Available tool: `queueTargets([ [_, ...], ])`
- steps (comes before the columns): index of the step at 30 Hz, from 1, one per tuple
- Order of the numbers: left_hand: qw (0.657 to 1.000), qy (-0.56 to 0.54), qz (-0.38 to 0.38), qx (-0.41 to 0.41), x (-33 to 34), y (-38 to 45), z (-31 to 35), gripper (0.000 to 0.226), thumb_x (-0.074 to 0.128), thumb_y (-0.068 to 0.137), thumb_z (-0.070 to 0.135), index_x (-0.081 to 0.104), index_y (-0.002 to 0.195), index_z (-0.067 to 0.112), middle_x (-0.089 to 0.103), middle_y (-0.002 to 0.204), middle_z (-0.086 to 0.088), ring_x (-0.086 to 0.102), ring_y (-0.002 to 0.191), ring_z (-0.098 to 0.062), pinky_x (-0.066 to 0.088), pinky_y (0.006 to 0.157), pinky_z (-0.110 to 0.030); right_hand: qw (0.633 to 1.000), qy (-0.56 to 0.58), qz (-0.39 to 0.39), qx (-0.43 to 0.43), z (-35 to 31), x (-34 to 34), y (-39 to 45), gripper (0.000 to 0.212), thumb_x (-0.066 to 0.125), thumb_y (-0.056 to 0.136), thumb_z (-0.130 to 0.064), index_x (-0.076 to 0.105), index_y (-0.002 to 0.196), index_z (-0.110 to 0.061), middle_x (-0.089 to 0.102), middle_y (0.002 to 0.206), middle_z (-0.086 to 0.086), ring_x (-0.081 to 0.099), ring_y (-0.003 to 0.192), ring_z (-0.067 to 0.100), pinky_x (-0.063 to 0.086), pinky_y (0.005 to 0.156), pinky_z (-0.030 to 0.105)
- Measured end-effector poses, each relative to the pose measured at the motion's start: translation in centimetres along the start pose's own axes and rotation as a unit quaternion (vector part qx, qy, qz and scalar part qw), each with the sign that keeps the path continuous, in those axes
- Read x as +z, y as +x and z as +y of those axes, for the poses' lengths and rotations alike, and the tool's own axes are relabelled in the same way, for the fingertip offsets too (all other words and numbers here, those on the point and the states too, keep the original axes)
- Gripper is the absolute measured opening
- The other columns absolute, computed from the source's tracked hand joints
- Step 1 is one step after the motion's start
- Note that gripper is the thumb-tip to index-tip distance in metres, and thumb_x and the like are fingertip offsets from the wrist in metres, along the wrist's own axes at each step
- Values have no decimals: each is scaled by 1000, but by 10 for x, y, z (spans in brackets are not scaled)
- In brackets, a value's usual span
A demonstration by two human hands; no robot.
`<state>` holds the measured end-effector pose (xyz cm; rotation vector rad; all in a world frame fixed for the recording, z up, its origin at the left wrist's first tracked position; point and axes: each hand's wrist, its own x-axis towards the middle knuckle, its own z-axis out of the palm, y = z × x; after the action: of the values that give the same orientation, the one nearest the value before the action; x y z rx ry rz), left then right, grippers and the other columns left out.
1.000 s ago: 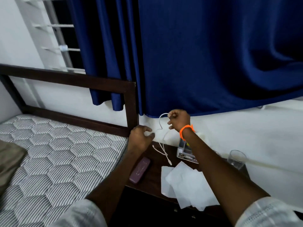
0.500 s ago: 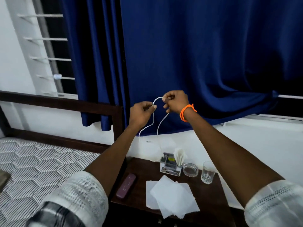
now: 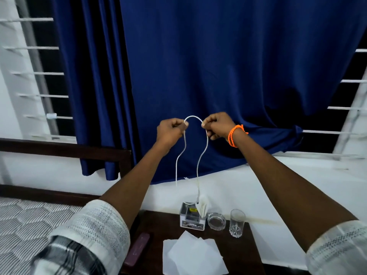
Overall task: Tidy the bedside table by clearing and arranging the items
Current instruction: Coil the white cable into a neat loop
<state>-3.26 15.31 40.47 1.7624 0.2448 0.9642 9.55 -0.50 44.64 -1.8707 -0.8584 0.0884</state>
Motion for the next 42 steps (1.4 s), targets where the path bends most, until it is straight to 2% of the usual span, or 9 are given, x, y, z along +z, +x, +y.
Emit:
queueTargets([
  [4,1000,-2,-14,23,10,14,29,10,70,96,21,78,99,15,77,96,-8,70,78,-11,63,71,-31,994,-98,-49,-7,-2,-21,-2,14,75,85,-16,72,91,-4,70,76,8,67,68,15,60,58,30],
  [11,995,52,-54,66,23,27,50,8,79,89,25,79,94,19,79,88,1,70,72,-7,55,61,-18,995,-35,-1,-93,-19,-29,2,12,75,88,-21,71,94,-12,71,75,3,74,73,17,58,55,29],
  [15,997,9,-56,50,22,31,49,15,82,87,23,78,98,13,78,86,-4,71,72,-10,60,67,-23,992,-32,19,-123,-24,-28,4,9,71,91,-16,72,93,-8,72,77,7,73,74,17,61,59,32],
  [20,996,-35,-81,3,14,29,37,20,82,87,23,78,97,7,77,83,-7,71,73,-16,64,78,-34,991,28,81,-106,-28,-31,14,6,68,91,-11,69,85,-9,69,75,10,71,65,20,56,55,30],
  [26,996,-45,-79,6,8,34,43,18,84,84,13,77,98,7,77,92,-15,73,80,-19,64,83,-38,993,55,75,-69,-27,-35,13,10,58,94,-4,62,86,-8,67,82,17,68,67,26,56,53,32],
  [31,996,-73,-38,28,13,42,60,22,85,83,14,75,100,4,78,93,-18,76,83,-24,64,82,-37,999,-4,-6,-50,-23,-43,10,4,63,92,-7,62,94,-10,69,88,12,70,77,21,57,57,33],
  [34,997,-54,-41,38,17,46,66,21,86,82,16,77,96,5,78,91,-14,76,81,-23,64,78,-33,997,-1,-14,-70,-27,-44,8,15,70,90,-15,65,103,-9,71,89,11,71,78,18,57,58,31],
  [38,996,-58,-53,43,21,42,67,21,86,82,17,77,98,5,78,92,-13,75,79,-18,61,73,-27,994,-10,7,-113,-36,-37,5,16,63,96,-24,67,103,-10,73,91,10,71,78,17,56,57,29],
  [42,993,-69,-97,19,16,38,56,25,86,83,18,76,102,6,77,91,-12,75,83,-21,64,81,-37,990,-6,64,-126,-43,-32,5,15,58,99,-24,66,93,-13,72,83,8,70,69,15,54,51,28],
])
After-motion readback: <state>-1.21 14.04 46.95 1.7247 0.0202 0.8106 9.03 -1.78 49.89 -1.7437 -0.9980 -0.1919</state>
